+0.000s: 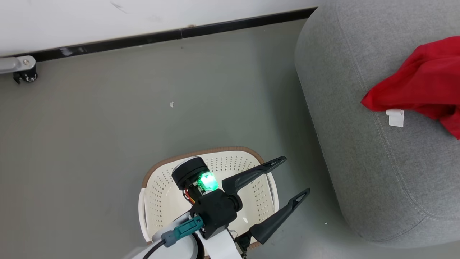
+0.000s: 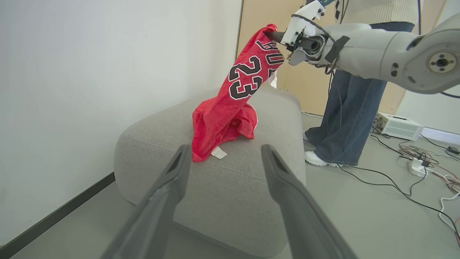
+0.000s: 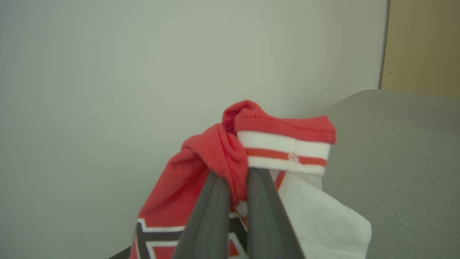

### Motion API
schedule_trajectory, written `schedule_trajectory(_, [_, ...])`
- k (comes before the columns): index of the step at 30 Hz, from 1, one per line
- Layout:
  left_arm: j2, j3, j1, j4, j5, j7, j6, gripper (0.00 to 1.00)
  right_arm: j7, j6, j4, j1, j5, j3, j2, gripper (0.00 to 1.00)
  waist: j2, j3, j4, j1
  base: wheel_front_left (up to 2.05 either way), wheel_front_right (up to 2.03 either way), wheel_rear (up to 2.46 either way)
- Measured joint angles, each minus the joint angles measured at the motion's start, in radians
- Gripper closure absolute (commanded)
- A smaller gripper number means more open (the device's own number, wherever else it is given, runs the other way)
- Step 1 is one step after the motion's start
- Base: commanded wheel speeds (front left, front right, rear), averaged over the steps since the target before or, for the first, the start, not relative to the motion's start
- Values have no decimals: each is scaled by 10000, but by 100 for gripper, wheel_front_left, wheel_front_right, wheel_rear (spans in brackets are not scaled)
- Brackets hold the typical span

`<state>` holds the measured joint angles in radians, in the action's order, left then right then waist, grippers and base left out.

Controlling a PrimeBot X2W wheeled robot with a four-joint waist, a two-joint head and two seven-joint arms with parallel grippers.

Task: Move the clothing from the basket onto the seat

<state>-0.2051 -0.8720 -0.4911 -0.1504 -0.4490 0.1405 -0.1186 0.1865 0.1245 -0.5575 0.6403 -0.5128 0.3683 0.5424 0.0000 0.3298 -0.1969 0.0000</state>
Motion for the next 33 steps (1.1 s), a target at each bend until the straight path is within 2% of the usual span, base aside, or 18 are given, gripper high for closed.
schedule_trajectory(7, [-144, -48, -240, -27, 0, -86, -33, 0, 293, 0, -646, -809, 36, 203, -67, 100, 0, 367, -137, 0, 0, 0, 0])
schedule_trajectory(19, [-341, -13, -569, -58, 0, -132, -44, 0, 516, 2, -1141, -1662, 90, 79, -539, 100, 0, 809, -464, 0, 0, 0, 0])
schedule_trajectory(20, [-368, 2, -582, -61, 0, -132, -44, 0, 516, 2, -1231, -1717, 88, 111, -552, 97, 0, 839, -495, 0, 0, 0, 0])
schedule_trajectory(23, [-437, 36, -595, -65, 0, -130, -44, 0, 525, 0, -1409, -1929, 35, 297, -610, 60, 0, 915, -594, 0, 0, 0, 0])
schedule_trajectory(25, [-449, 44, -599, -63, 0, -128, -44, 0, 527, 2, -1476, -2057, 6, 301, -644, 51, 0, 958, -659, 0, 0, 0, 0])
schedule_trajectory(26, [-451, 48, -607, -63, 0, -128, -44, 0, 527, 2, -1536, -2079, 2, 299, -688, 36, 0, 977, -691, 0, 0, 0, 0])
schedule_trajectory(27, [-454, 54, -615, -63, 0, -125, -46, 0, 529, 2, -1576, -2085, 2, 297, -748, 27, 0, 994, -723, 0, 0, 0, 0])
schedule_trajectory(30, [-479, 77, -668, -63, 0, -113, -46, 0, 546, 2, -1590, -2147, -33, 261, -915, 17, 0, 1036, -818, 0, 0, 0, 0])
schedule_trajectory(32, [-499, 102, -728, -59, 0, -79, -46, 0, 610, 2, -1586, -2292, -52, 121, -978, 0, 0, 1055, -877, 0, 0, 0, 0])
schedule_trajectory(33, [-504, 123, -747, -58, 0, -71, -46, 0, 612, 2, -1586, -2368, -56, 79, -1018, 0, 0, 1060, -906, 0, 0, 0, 0])
